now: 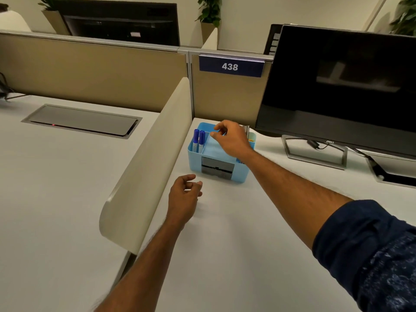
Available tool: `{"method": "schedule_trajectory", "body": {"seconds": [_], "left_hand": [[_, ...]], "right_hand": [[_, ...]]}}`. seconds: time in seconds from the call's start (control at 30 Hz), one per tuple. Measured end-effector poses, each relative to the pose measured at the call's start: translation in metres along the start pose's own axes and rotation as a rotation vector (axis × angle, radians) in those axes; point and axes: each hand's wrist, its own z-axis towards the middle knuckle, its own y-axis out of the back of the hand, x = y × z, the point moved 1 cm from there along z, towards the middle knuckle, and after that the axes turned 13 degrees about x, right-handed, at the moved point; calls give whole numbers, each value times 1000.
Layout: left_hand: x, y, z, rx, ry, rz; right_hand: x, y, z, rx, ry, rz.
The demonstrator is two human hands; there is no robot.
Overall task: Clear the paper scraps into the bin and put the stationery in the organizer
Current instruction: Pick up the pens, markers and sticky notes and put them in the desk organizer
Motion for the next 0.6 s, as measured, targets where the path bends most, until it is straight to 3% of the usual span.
{"method": "schedule_trajectory", "body": {"seconds": [0.37, 0.6], "left_hand": [[-30, -10, -26, 64, -75, 242], [-42, -5, -71, 94, -180, 561]], "right_hand": [[-30, 37, -112, 20, -93, -87], [-40, 55, -201, -4, -172, -144]]}}
